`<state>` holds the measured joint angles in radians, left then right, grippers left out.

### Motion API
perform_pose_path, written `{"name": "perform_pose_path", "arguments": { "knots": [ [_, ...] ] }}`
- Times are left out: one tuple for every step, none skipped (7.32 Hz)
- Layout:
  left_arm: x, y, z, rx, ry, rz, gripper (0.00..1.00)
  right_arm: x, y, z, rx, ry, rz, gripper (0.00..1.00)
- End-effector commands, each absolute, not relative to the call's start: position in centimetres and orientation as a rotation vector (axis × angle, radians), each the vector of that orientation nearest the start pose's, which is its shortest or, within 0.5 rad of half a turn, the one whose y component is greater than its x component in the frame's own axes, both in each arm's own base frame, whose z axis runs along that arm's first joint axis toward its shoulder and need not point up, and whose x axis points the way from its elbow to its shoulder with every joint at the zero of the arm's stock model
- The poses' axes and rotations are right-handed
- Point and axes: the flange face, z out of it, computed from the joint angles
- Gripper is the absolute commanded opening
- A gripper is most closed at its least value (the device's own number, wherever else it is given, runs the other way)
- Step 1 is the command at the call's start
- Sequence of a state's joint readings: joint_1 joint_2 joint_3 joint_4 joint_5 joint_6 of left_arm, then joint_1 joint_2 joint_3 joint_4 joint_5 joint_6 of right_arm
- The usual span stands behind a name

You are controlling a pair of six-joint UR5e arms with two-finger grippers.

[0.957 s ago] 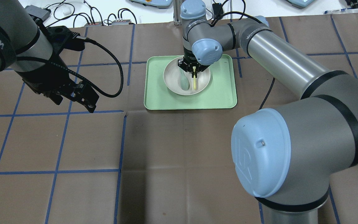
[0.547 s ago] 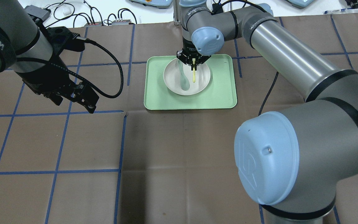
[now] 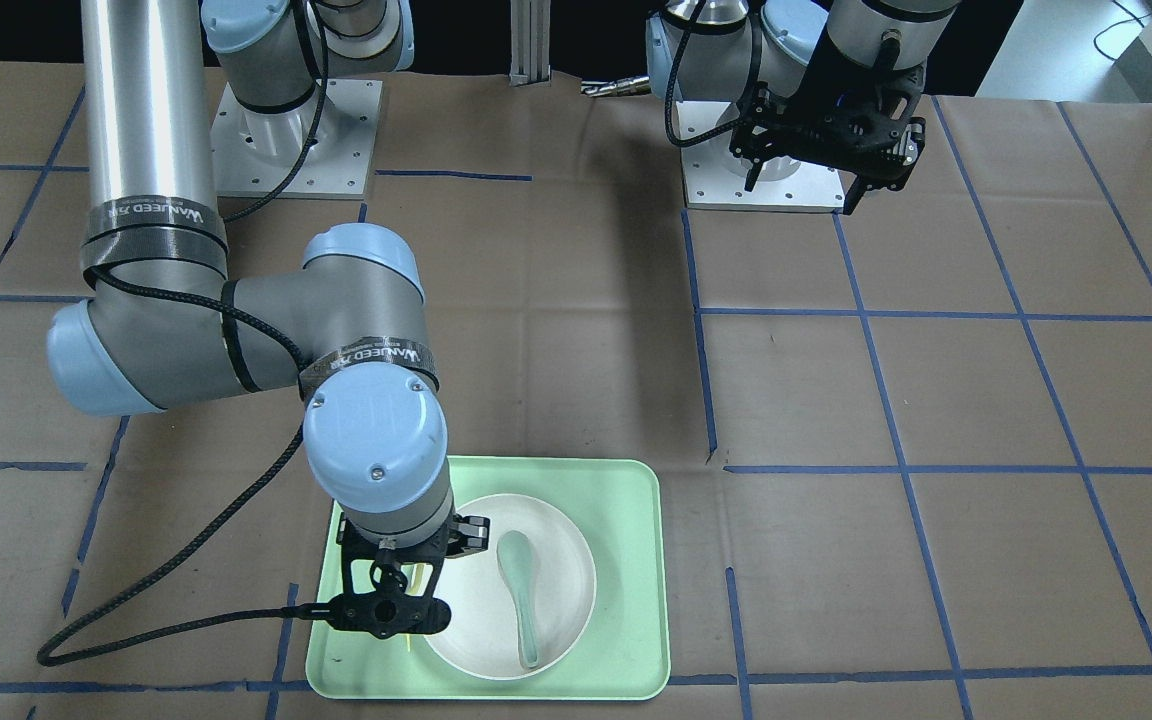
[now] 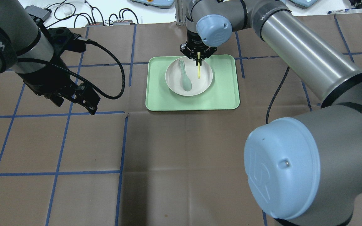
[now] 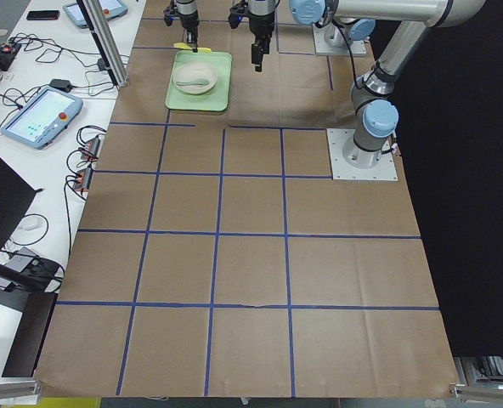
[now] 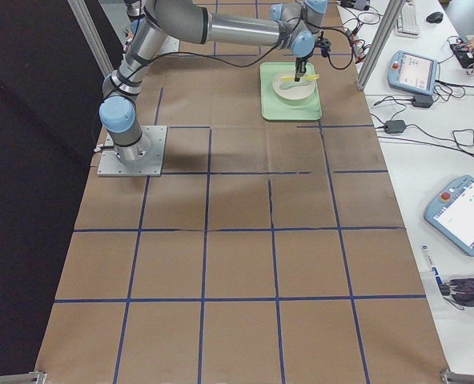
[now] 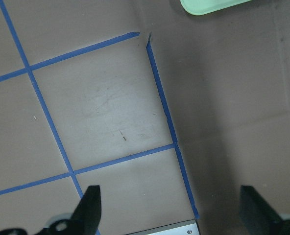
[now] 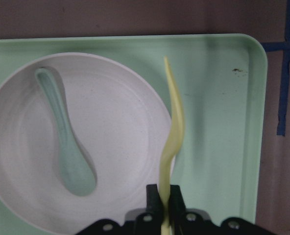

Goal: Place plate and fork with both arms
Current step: 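Lower the fork onto the tray beside the plate and open the right gripper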

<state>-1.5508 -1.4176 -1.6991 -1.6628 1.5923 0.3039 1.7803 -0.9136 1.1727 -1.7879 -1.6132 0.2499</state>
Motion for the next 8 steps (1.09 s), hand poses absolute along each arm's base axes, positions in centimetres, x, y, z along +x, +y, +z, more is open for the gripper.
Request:
{"name": "perform_pose_path", "arguments": {
  "knots": [
    [-12.3, -42.2, 48.6, 0.446, 3.097, 0.11, 1.0, 23.3, -69.4, 28.6, 0.051, 3.196, 0.089, 0.0],
    [-12.3, -42.2, 48.7, 0.446, 3.097, 0.107, 1.0, 21.9, -69.1, 26.5, 0.024, 3.197, 0.145, 0.0],
    [-12.3, -42.2, 48.6, 0.446, 3.097, 0.11, 1.0, 20.7, -69.4, 24.5, 0.048, 3.192, 0.123, 0.0],
    [-12.3, -42.2, 48.7, 0.444, 3.098, 0.107, 1.0, 20.5, -69.3, 22.4, 0.056, 3.186, 0.133, 0.0],
    [-12.3, -42.2, 48.7, 0.444, 3.098, 0.107, 1.0, 20.6, -69.5, 20.3, 0.053, 3.187, 0.153, 0.0],
    [-12.3, -42.1, 48.7, 0.446, 3.097, 0.105, 1.0, 20.9, -69.5, 19.4, 0.051, 3.186, 0.167, 0.0],
    [-12.3, -42.2, 48.7, 0.446, 3.097, 0.107, 1.0, 21.1, -69.4, 19.4, 0.046, 3.185, 0.17, 0.0],
    [-12.3, -42.2, 48.7, 0.446, 3.097, 0.107, 1.0, 21.1, -69.5, 19.0, 0.046, 3.186, 0.177, 0.1]
  ]
}}
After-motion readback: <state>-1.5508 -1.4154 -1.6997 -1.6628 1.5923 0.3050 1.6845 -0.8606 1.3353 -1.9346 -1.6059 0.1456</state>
